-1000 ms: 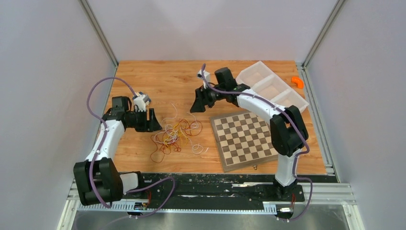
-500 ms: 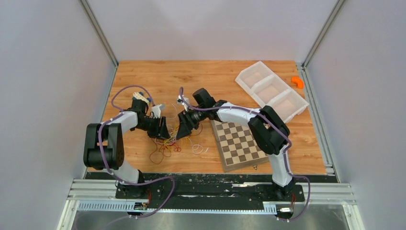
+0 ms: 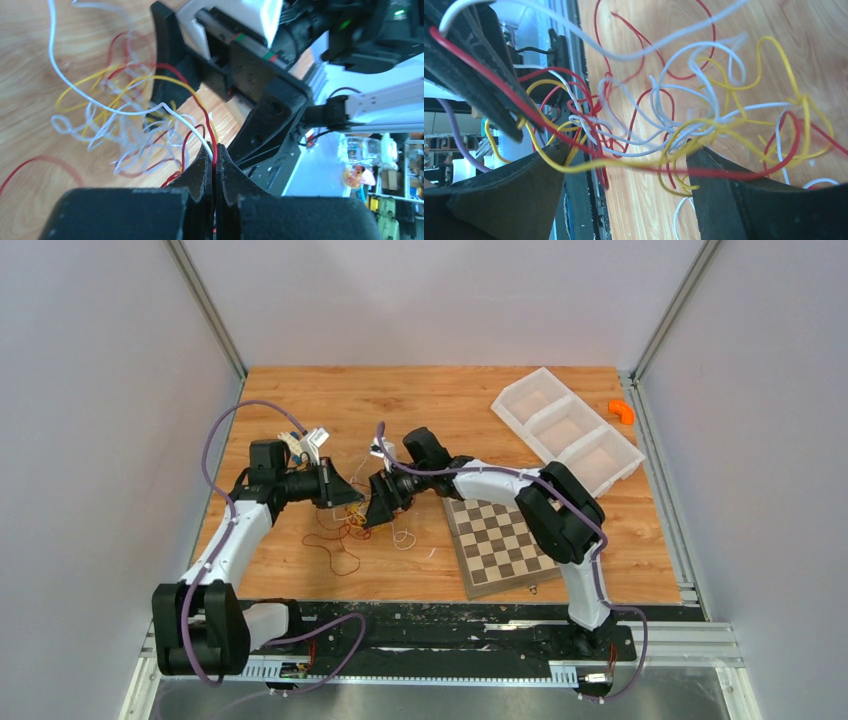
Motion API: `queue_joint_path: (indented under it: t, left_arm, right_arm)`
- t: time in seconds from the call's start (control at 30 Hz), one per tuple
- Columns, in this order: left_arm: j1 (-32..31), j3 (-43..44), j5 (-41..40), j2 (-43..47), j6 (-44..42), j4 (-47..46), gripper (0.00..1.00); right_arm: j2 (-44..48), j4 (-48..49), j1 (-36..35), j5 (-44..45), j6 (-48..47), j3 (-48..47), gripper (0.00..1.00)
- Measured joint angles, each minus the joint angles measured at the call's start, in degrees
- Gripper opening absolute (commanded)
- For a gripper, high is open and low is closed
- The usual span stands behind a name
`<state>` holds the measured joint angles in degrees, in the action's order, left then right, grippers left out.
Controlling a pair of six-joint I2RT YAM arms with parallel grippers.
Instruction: Untangle the cables
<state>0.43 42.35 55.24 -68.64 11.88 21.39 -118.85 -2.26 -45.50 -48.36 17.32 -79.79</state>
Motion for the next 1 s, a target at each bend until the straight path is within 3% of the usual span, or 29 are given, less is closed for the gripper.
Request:
queue_joint_path:
  t: [0.17,0.23,0.37,0.5,0.8,1.0]
  left_arm:
    - [0.0,-0.35,4.22,2.43,8.17,-4.66,0.0]
    - [0.48,-0.28,4.81,2.99,9.27,-3.91,0.0]
    - [4.5,1.25,5.55,6.43,9.2,0.83,0.0]
    - [12.63,6.51,4.35,9.62,6.78,8.76,0.0]
    - [19.76,34.05,-4.26,9.7,-0.55,24.72,0.0]
    - [22.38,55.28,-10.49,6.75,-0.87,20.72,0.0]
  right_arm:
    - [1.84,5.44,-1.31,-1.7,0.98,0.9,0.16]
    - [3.23,6.29,-1.4,-1.62,0.9,2.21,0.01]
    - [6.93,6.27,-0.13,-0.55,0.17,5.4,0.0]
    - [11.06,7.02,4.09,0.48,-0.81,7.41,0.0]
    - [13.9,10.73,5.07,1.11,-5.53,8.31,0.0]
    - [9.33,4.35,6.86,5.03,-8.94,12.59,0.0]
